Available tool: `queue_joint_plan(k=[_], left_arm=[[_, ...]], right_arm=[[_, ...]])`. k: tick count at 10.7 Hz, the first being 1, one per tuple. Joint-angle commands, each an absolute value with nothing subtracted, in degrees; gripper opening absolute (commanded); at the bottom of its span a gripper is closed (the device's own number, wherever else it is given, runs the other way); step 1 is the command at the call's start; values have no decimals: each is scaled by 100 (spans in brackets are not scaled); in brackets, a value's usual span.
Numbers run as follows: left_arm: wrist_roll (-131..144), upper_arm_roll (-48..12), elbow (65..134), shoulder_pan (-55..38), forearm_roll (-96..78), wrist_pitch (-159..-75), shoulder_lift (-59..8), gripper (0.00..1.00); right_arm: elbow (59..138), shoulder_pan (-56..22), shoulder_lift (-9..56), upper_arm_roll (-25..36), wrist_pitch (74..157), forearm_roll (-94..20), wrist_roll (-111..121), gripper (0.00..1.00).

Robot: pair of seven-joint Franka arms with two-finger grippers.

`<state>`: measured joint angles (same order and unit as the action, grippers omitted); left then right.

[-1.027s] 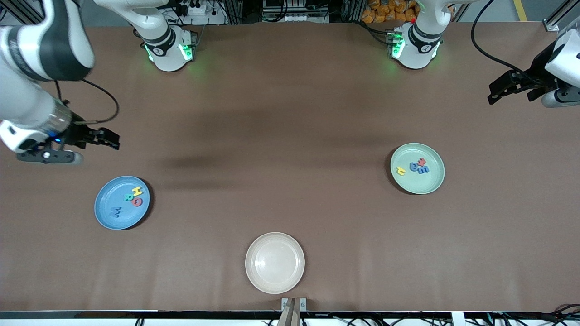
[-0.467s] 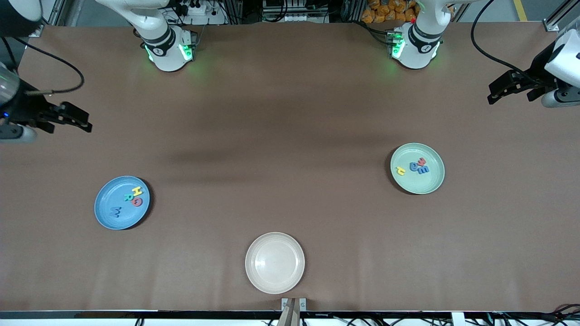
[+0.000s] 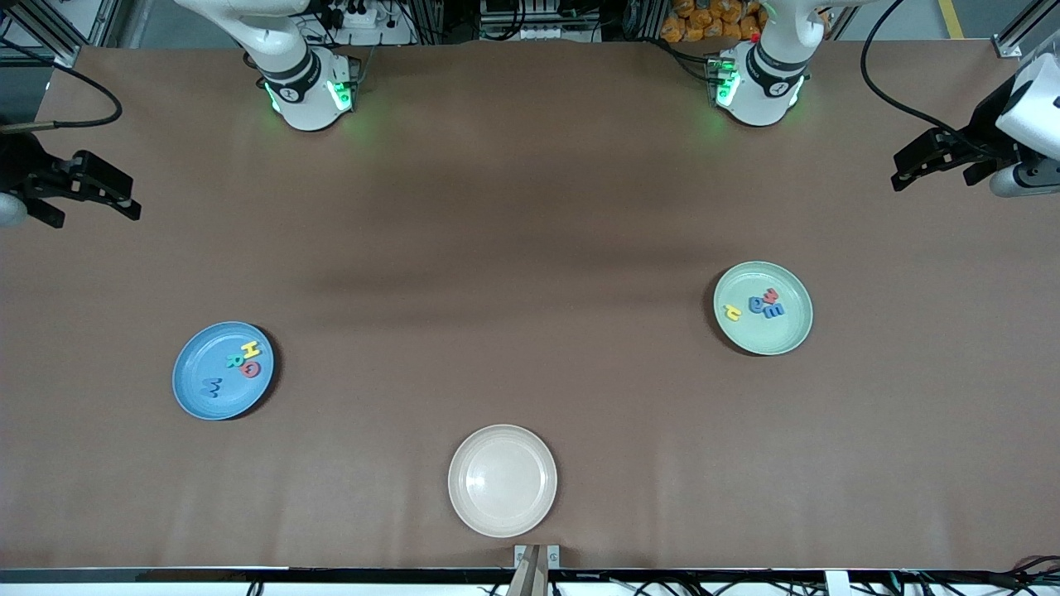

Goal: Sort uppercase to blue plate, lowercase to green plate

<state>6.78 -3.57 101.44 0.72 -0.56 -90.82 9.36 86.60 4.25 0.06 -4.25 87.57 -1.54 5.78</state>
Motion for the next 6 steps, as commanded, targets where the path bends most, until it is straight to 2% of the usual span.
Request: queue_joint_plan(k=[1, 6], left_arm=[[703, -413, 10204, 114, 62, -9132, 1011, 100], [703, -413, 10204, 114, 62, -9132, 1011, 100]], right_arm=[[8543, 554, 35, -483, 8657, -167, 730, 100], [8605, 580, -9, -483, 8657, -167, 721, 100]])
